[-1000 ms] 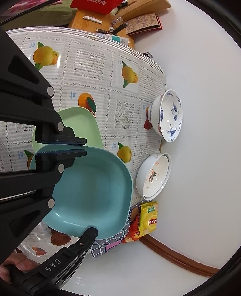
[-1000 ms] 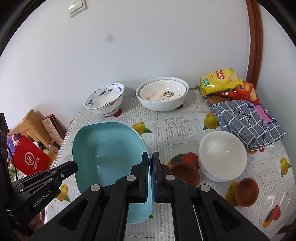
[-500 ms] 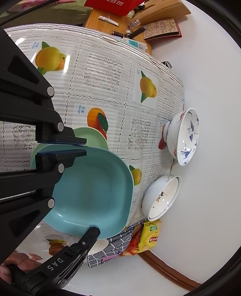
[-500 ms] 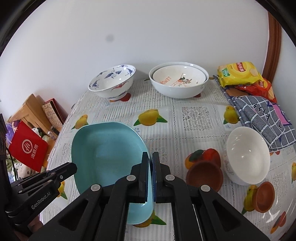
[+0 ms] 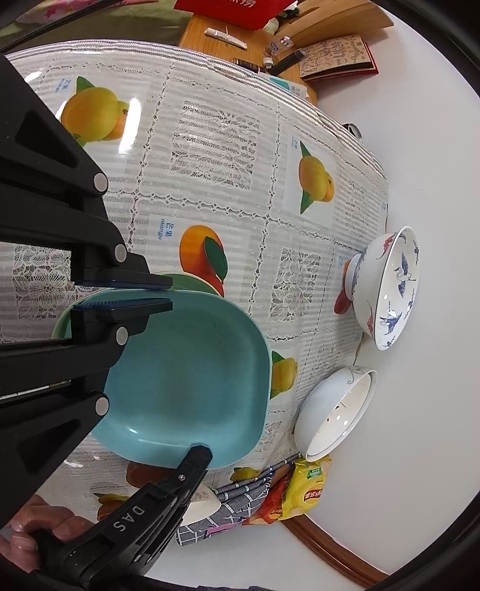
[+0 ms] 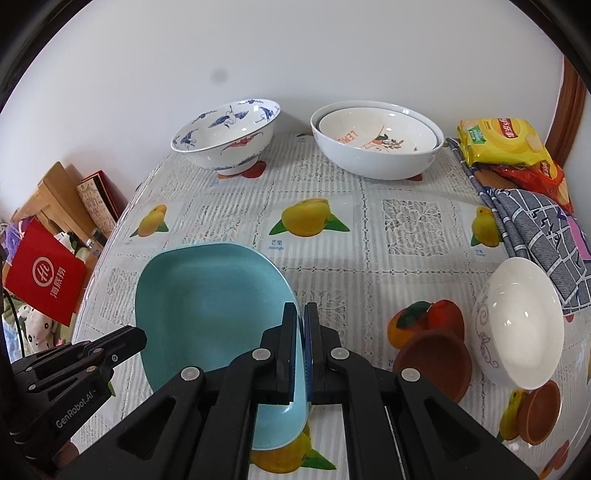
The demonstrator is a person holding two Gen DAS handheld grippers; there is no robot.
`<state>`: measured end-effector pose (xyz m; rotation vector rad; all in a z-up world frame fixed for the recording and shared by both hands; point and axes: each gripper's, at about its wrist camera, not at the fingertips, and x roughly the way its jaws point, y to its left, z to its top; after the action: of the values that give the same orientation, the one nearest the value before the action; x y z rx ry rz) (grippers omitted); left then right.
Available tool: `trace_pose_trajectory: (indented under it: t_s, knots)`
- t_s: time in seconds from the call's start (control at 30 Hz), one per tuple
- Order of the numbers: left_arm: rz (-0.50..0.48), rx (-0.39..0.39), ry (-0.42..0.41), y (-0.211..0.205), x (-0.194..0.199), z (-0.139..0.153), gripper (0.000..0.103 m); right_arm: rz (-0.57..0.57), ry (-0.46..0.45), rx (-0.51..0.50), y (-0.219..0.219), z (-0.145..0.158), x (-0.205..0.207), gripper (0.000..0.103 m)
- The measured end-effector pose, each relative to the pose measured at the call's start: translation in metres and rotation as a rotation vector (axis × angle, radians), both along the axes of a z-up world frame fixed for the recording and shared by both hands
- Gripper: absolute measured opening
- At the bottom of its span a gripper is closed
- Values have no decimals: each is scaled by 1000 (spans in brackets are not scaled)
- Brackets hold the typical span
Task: Organize plates and bowls
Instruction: 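Lower the light-blue plate onto the green plate, then open both grippers to release the light-blue plate rim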
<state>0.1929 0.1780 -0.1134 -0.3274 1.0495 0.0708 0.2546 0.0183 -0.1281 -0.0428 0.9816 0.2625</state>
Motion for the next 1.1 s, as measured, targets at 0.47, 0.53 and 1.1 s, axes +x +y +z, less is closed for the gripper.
trace_pose_trajectory:
  t_s: [0.47, 0.53, 1.1]
  knots:
    - [-2, -31, 23, 4, 4, -9, 6, 22, 48, -29, 4, -24, 18, 8]
    - [2, -30, 22, 5, 3, -7, 6, 22, 51, -21, 5, -24, 19, 8]
    - [-21, 28, -45, -23, -19, 40, 22, -17, -108, -32, -42, 46, -26, 34]
